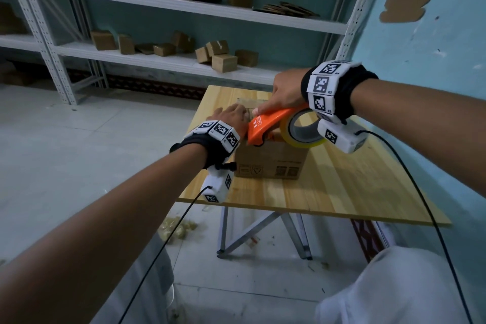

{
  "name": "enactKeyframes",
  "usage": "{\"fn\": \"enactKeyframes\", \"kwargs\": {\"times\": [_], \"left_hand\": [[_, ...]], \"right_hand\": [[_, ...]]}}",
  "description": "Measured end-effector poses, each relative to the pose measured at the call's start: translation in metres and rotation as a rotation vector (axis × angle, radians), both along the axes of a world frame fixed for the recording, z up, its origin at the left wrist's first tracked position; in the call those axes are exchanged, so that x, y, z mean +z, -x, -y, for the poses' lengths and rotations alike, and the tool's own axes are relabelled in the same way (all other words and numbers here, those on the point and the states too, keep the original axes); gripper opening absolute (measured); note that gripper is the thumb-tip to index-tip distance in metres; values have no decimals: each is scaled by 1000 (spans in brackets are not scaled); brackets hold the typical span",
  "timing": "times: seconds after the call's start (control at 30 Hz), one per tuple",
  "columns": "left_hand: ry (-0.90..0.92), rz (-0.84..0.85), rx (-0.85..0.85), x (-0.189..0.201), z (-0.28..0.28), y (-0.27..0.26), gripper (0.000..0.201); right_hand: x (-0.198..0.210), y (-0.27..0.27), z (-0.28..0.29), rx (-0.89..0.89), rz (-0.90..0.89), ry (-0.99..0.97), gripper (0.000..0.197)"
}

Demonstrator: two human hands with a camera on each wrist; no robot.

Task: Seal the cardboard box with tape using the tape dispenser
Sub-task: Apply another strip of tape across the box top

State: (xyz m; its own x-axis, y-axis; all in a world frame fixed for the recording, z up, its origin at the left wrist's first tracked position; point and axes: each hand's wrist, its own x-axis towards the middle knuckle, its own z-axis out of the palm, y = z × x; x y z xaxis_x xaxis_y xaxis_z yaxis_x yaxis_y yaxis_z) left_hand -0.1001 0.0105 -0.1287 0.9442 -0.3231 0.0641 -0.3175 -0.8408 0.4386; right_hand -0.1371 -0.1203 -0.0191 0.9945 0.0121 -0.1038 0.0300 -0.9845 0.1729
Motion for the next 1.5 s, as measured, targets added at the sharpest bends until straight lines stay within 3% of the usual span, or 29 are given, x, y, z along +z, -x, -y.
{"fn": "enactKeyframes", "kwargs": {"times": [0.8,1.03,1.5], "left_hand": [[-54,95,-70,-7,2,-7,35],[-26,124,-63,-8,2,-7,35],[-70,81,-119,-5,1,-6,41]], "right_hand": [[7,-9,10,48,-218,-48,60],[16,-8,17,41,-328,-148,47],[22,-8,19,-13,-328,-187,51]]}}
